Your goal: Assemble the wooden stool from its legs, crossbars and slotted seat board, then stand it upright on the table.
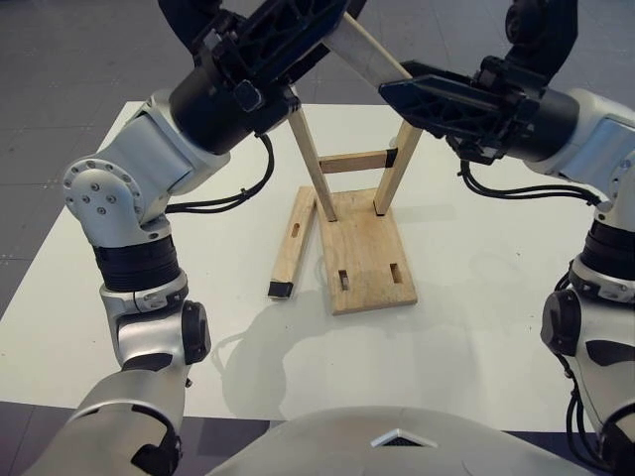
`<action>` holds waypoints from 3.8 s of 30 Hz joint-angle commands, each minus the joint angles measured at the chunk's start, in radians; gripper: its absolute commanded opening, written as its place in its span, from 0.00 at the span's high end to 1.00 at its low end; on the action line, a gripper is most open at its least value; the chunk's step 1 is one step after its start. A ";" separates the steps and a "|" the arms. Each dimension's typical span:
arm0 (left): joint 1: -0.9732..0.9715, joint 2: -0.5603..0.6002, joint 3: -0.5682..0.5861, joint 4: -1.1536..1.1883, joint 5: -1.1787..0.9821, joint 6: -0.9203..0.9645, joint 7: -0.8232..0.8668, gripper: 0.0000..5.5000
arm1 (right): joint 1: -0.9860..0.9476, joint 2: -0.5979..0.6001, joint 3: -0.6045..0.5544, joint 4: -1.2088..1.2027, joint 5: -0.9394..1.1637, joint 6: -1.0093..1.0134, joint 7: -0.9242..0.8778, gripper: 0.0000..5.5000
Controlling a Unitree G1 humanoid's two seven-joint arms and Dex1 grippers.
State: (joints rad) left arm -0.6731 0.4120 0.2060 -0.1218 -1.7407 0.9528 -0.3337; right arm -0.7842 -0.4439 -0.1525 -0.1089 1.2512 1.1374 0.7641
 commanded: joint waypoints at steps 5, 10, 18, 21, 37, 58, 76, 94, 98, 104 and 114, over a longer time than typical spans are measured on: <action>0.012 0.000 0.021 -0.022 -0.016 -0.008 -0.023 0.58 | -0.033 -0.042 -0.002 0.049 -0.029 0.010 0.005 0.38; 0.031 0.027 0.017 -0.025 0.116 -0.032 -0.080 0.61 | -0.036 -0.078 -0.011 0.055 -0.037 0.007 0.034 0.18; 0.037 0.100 0.022 -0.083 0.354 -0.088 -0.239 0.63 | -0.035 -0.128 -0.037 0.072 -0.075 -0.016 0.065 0.00; 0.066 0.135 0.024 -0.130 0.400 -0.092 -0.301 0.63 | -0.033 -0.132 -0.036 0.077 -0.106 -0.030 0.057 0.00; 0.410 0.202 -0.132 -0.332 0.774 -0.209 -0.467 0.63 | 0.027 -0.187 -0.073 0.040 -0.144 -0.042 0.064 0.00; 0.584 0.178 -0.343 -0.216 1.103 -0.440 -0.635 0.63 | -0.064 -0.172 -0.125 0.120 -0.160 -0.061 -0.021 0.00; 0.554 0.189 -0.359 -0.082 1.211 -0.533 -0.713 0.63 | -0.041 -0.157 -0.117 0.079 -0.151 -0.053 -0.033 0.00; 0.706 0.231 -0.540 0.069 1.465 -0.879 -0.744 0.63 | -0.061 -0.153 -0.121 0.048 -0.126 -0.033 -0.058 0.00; 0.689 0.278 -0.595 0.188 1.621 -1.053 -0.735 0.63 | -0.071 -0.149 -0.119 0.053 -0.126 -0.033 -0.064 0.00; 0.657 0.302 -0.621 0.226 1.583 -1.055 -0.793 0.63 | -0.069 -0.145 -0.121 0.051 -0.123 -0.032 -0.075 0.00; 0.612 0.419 -0.697 0.263 1.586 -1.004 -0.922 0.63 | -0.059 -0.136 -0.135 0.021 -0.090 -0.020 -0.104 0.00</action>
State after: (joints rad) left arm -0.1626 0.6573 -0.3692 -0.0003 -0.3872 -0.2026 -1.1269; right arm -0.8255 -0.5900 -0.2737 -0.0598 1.1340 1.0928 0.6778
